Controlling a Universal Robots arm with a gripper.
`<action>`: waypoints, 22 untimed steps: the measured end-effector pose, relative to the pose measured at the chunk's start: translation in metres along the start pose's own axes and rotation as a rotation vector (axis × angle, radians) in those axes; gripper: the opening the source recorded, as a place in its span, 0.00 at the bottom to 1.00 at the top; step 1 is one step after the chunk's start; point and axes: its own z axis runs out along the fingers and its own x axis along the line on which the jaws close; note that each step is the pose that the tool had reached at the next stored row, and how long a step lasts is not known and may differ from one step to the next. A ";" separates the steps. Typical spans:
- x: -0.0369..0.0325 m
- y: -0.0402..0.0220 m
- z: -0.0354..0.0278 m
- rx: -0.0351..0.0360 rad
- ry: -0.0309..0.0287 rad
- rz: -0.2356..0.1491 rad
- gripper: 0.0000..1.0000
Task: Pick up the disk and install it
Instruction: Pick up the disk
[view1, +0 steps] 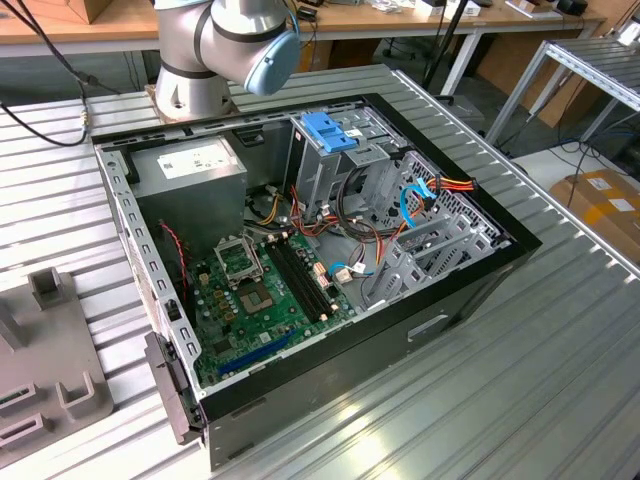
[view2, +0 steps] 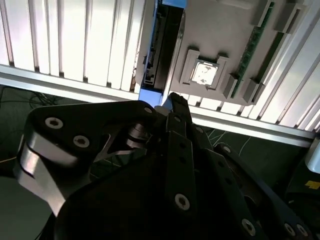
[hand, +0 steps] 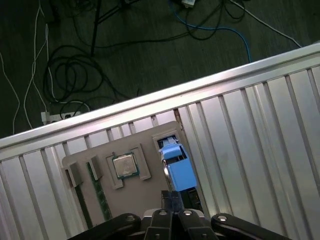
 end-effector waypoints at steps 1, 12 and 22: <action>-0.0001 0.0001 0.0003 -0.0029 -0.0104 -0.010 0.11; -0.0003 0.0012 0.0030 -0.0089 -0.0382 -0.191 0.11; 0.0006 0.0047 0.0036 -0.0093 -0.0420 -0.240 0.11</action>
